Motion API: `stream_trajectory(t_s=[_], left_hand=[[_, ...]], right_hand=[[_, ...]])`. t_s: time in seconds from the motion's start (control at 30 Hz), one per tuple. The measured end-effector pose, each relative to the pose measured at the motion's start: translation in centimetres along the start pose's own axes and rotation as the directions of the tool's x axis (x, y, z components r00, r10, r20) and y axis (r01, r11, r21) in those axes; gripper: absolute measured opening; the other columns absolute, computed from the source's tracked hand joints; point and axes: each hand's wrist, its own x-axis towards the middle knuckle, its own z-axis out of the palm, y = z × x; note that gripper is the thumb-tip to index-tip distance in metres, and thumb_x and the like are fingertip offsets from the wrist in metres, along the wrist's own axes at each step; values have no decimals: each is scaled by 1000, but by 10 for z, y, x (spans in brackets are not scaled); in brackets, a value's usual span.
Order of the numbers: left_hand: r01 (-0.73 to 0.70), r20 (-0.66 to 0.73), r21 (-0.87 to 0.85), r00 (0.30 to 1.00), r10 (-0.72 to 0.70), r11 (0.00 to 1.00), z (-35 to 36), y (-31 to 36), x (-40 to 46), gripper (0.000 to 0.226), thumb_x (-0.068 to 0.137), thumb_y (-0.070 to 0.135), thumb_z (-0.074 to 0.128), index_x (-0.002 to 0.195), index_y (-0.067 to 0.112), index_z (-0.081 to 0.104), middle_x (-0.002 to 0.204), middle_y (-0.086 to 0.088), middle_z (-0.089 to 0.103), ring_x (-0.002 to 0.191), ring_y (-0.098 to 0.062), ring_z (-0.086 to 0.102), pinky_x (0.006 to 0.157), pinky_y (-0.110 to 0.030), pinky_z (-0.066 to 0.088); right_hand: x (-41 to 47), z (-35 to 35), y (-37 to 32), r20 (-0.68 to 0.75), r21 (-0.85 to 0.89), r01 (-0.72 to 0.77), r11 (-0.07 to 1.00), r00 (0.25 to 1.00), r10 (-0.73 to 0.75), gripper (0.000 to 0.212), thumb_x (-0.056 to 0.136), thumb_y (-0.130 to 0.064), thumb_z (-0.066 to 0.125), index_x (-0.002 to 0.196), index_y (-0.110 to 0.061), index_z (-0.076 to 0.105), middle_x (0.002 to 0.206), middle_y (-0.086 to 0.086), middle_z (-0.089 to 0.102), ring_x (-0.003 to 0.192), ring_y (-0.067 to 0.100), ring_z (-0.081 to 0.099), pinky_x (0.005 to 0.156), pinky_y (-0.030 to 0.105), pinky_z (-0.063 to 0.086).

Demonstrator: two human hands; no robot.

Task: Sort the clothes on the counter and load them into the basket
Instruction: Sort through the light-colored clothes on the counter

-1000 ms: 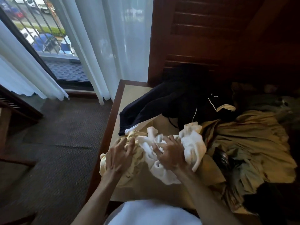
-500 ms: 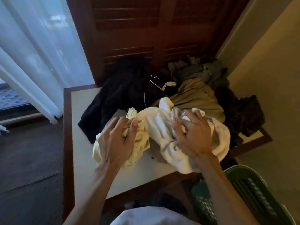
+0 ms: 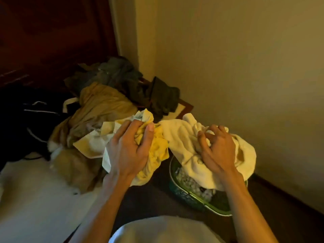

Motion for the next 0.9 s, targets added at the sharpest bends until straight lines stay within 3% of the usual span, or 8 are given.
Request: stream_trajectory(t_s=[0.13, 0.27, 0.47, 0.63, 0.77, 0.83, 0.9], left_hand=[[-48, 135, -77, 989, 58, 996, 79, 43, 7, 38, 103, 51, 44, 100, 21, 67, 89, 10, 62, 74, -6, 57, 63, -13, 38], [-42, 207, -165, 975, 77, 985, 133, 75, 15, 39, 101, 52, 45, 101, 21, 68, 90, 12, 62, 79, -7, 58, 64, -27, 42], [-77, 351, -219, 924, 152, 973, 192, 95, 26, 33, 100, 54, 44, 95, 28, 63, 90, 12, 62, 81, -7, 54, 67, -32, 42], [-97, 446, -227, 874, 192, 969, 231, 103, 36, 38, 99, 59, 41, 93, 28, 62, 86, 16, 56, 80, -17, 60, 66, -32, 42], [-52, 516, -230, 840, 167, 972, 251, 109, 36, 43, 98, 60, 39, 104, 25, 65, 100, 9, 66, 94, -22, 63, 76, -35, 43], [-2, 627, -192, 769, 124, 981, 268, 107, 34, 43, 100, 62, 36, 120, 32, 59, 118, 3, 67, 109, -26, 62, 83, -38, 42], [69, 793, -110, 608, 46, 992, 287, 101, 31, 43, 102, 65, 30, 136, 43, 43, 136, -7, 58, 124, -34, 54, 97, -47, 43]], right_hand=[[-7, -18, 87, -24, -10, -222, 975, 975, 222, 68, 102, -52, 24, 90, -16, 80, 111, -2, 65, 101, 19, 50, 87, 44, 42], [-10, -10, 146, -49, -59, -299, 952, 954, 296, 68, 103, -54, 20, 102, -18, 78, 114, 1, 63, 106, 23, 49, 92, 44, 40], [1, 37, 213, 262, -44, -399, 916, 880, 396, 67, 101, -61, 24, 100, -20, 77, 126, 6, 52, 117, 28, 42, 99, 46, 38], [3, 30, 235, 278, -19, -513, 858, 822, 498, 64, 102, -60, 22, 116, -22, 72, 122, 5, 52, 118, 25, 41, 101, 45, 38], [-2, 30, 247, 305, 39, -604, 796, 766, 566, 64, 103, -58, 23, 117, -16, 69, 119, 8, 51, 120, 26, 41, 101, 49, 40], [-6, 34, 250, 305, 78, -631, 772, 752, 584, 63, 104, -57, 25, 113, -14, 70, 122, 9, 52, 122, 27, 41, 102, 50, 40], [-10, 38, 251, 297, 105, -635, 766, 755, 585, 60, 104, -55, 27, 109, -13, 70, 126, 12, 53, 126, 28, 39, 103, 49, 40]])
